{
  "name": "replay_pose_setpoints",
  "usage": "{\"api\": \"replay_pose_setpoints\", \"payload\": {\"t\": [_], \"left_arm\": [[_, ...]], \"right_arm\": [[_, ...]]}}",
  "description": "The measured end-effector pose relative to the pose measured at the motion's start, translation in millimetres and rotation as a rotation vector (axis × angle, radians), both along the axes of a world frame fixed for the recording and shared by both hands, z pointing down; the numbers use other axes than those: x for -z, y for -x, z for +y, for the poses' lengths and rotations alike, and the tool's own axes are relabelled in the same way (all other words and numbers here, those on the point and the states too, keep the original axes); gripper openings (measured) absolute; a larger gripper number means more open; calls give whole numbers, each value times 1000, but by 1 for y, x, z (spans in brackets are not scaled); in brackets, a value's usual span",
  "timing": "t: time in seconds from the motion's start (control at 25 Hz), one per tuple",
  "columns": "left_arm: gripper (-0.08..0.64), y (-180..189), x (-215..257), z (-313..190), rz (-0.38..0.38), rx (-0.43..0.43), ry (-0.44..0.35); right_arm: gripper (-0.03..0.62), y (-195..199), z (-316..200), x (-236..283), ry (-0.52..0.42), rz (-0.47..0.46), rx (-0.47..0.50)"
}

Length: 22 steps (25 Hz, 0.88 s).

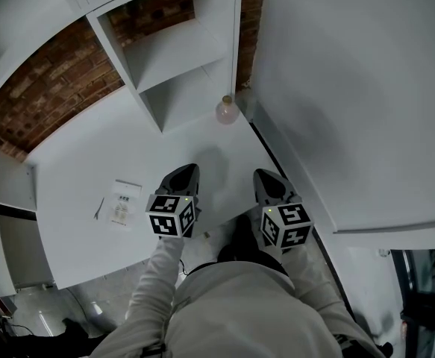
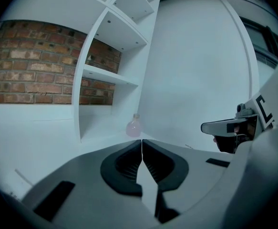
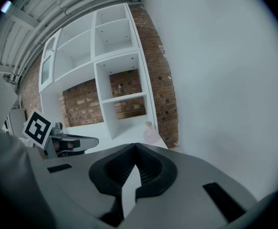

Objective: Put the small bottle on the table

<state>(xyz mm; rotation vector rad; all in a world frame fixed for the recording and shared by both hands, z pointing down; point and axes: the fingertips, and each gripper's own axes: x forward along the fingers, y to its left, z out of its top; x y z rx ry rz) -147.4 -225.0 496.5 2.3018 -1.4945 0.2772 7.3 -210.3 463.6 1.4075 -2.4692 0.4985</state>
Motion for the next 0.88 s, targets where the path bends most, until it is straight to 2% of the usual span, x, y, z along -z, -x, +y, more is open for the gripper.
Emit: {"api": "replay_pose_setpoints", "payload": {"t": [0.88], "left_arm": [[23, 12, 1, 9, 17, 14, -5]], "right_arm": [[26, 16, 4, 3, -17, 30, 22]]}}
